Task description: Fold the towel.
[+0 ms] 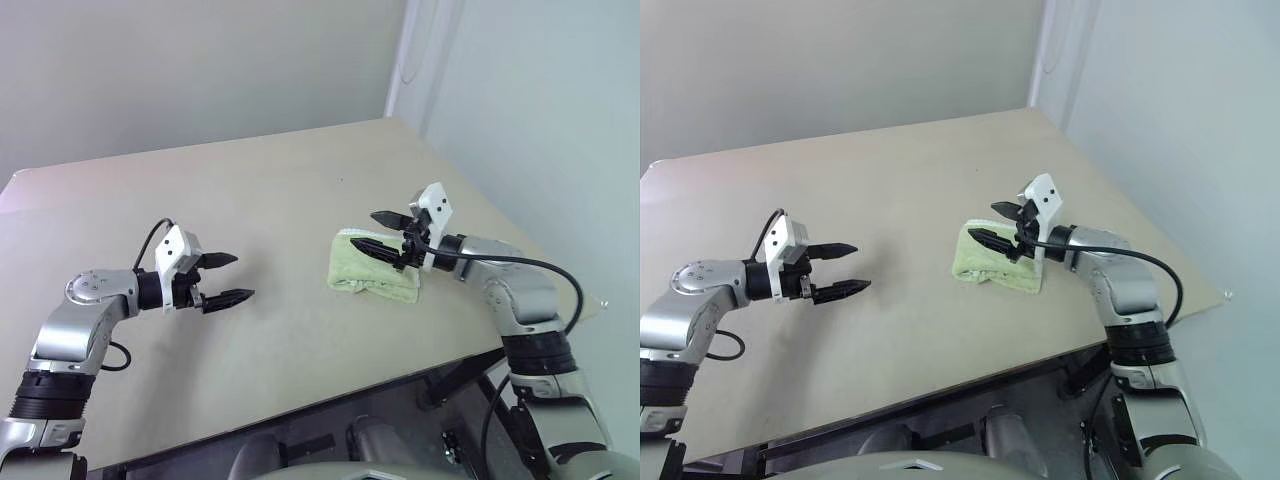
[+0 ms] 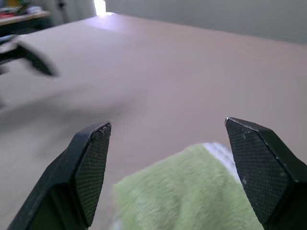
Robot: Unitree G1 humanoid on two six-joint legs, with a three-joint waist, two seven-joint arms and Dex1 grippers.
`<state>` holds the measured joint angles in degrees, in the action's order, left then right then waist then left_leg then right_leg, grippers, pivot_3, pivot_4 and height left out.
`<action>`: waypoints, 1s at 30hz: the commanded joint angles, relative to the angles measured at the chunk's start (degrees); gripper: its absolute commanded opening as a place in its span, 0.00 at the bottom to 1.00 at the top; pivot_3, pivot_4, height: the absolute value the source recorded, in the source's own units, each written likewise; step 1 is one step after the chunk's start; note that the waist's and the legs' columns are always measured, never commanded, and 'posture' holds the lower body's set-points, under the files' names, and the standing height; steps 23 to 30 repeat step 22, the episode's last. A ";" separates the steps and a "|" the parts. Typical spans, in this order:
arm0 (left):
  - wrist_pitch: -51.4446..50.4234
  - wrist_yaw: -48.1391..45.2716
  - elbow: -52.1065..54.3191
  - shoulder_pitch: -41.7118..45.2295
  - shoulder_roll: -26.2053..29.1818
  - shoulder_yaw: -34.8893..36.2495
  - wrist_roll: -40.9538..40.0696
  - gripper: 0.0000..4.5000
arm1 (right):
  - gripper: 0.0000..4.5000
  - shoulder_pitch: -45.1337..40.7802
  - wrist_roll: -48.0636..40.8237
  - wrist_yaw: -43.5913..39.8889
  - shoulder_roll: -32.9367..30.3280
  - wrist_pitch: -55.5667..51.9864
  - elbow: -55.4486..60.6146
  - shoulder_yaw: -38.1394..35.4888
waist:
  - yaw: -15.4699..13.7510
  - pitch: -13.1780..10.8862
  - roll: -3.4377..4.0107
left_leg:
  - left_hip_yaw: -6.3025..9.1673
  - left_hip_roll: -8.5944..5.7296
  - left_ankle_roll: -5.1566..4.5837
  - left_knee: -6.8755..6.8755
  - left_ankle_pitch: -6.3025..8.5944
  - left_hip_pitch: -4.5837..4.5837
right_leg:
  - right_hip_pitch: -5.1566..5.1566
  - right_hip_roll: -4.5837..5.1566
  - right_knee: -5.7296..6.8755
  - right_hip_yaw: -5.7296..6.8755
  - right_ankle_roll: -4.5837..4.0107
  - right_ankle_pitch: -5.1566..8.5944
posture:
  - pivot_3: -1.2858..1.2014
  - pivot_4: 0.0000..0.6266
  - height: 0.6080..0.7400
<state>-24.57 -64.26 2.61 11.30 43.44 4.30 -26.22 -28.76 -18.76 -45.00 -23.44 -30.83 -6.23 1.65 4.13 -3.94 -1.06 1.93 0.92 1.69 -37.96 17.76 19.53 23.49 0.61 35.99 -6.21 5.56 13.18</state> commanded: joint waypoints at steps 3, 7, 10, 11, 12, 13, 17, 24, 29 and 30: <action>-1.43 0.70 5.01 -1.64 0.56 2.52 -2.54 1.00 | 0.88 -2.32 5.40 2.56 2.73 6.68 -9.66 3.39 | 0.08 -0.01 0.01 | -0.02 -0.01 0.00 0.00 0.00 0.06 | 0.03 0.02 -0.03 -0.01 0.00 0.00 | 0.52 0.00 1.00; -1.61 1.35 5.30 -1.66 0.60 2.72 -2.60 1.00 | 0.88 -4.20 10.44 5.96 5.70 11.30 -19.07 6.06 | 0.60 -0.01 0.01 | -0.01 0.00 0.00 0.01 0.00 0.00 | 0.03 0.00 0.03 -0.01 -0.01 -0.01 | 0.52 0.00 1.00; -1.89 2.18 5.56 -1.12 0.38 2.97 -2.93 1.00 | 0.88 -4.88 14.07 6.66 6.98 14.65 -24.41 8.57 | 1.51 0.01 -0.02 | 0.01 0.00 0.00 0.00 0.00 -0.08 | -0.05 -0.01 0.06 -0.01 -0.01 -0.01 | 0.52 0.00 1.00; -1.70 2.64 5.52 -1.13 0.30 3.04 -2.75 1.00 | 0.88 -4.85 15.17 6.77 7.26 15.68 -25.45 9.43 | 1.70 0.04 -0.05 | 0.02 0.00 0.01 0.00 0.00 -0.12 | -0.09 -0.01 0.06 -0.01 0.00 -0.01 | 0.52 0.00 1.00; -1.55 3.08 5.54 -1.27 0.34 3.25 -2.63 1.00 | 0.88 -4.81 15.76 6.78 7.40 16.53 -25.71 9.82 | 1.87 0.06 -0.07 | 0.02 0.00 0.00 -0.01 0.00 -0.13 | -0.11 -0.01 0.05 -0.01 0.00 -0.01 | 0.52 0.00 1.00; -1.18 3.41 5.53 -1.67 0.57 3.50 -2.32 1.00 | 0.88 -4.72 15.65 6.32 7.27 17.10 -24.88 9.68 | 2.11 0.07 -0.08 | 0.02 0.00 0.00 -0.01 0.00 -0.15 | -0.13 0.00 0.05 -0.01 0.00 -0.01 | 0.52 0.00 1.00; -1.10 4.16 5.73 -4.03 1.62 5.17 -2.32 1.00 | 0.88 -3.48 7.72 -0.73 5.35 11.90 -10.80 6.42 | 2.79 0.02 -0.01 | 0.06 0.00 0.00 -0.01 0.00 -0.11 | -0.10 -0.01 0.06 0.00 0.00 -0.01 | 0.52 0.00 1.00; -1.54 3.94 5.63 -5.01 2.76 6.44 -2.78 1.00 | 0.88 -4.21 -6.54 -6.21 1.41 -1.21 6.52 -1.01 | 2.83 -0.03 0.06 | 0.10 0.01 0.00 0.04 0.00 0.02 | 0.04 0.00 0.06 0.02 0.03 -0.01 | 0.52 0.00 1.00; -1.54 3.94 5.63 -5.01 2.76 6.44 -2.78 1.00 | 0.88 -4.21 -6.54 -6.21 1.41 -1.21 6.52 -1.01 | 2.83 -0.03 0.06 | 0.10 0.01 0.00 0.04 0.00 0.02 | 0.04 0.00 0.06 0.02 0.03 -0.01 | 0.52 0.00 1.00; -1.54 3.94 5.63 -5.01 2.76 6.44 -2.78 1.00 | 0.88 -4.21 -6.54 -6.21 1.41 -1.21 6.52 -1.01 | 2.83 -0.03 0.06 | 0.10 0.01 0.00 0.04 0.00 0.02 | 0.04 0.00 0.06 0.02 0.03 -0.01 | 0.52 0.00 1.00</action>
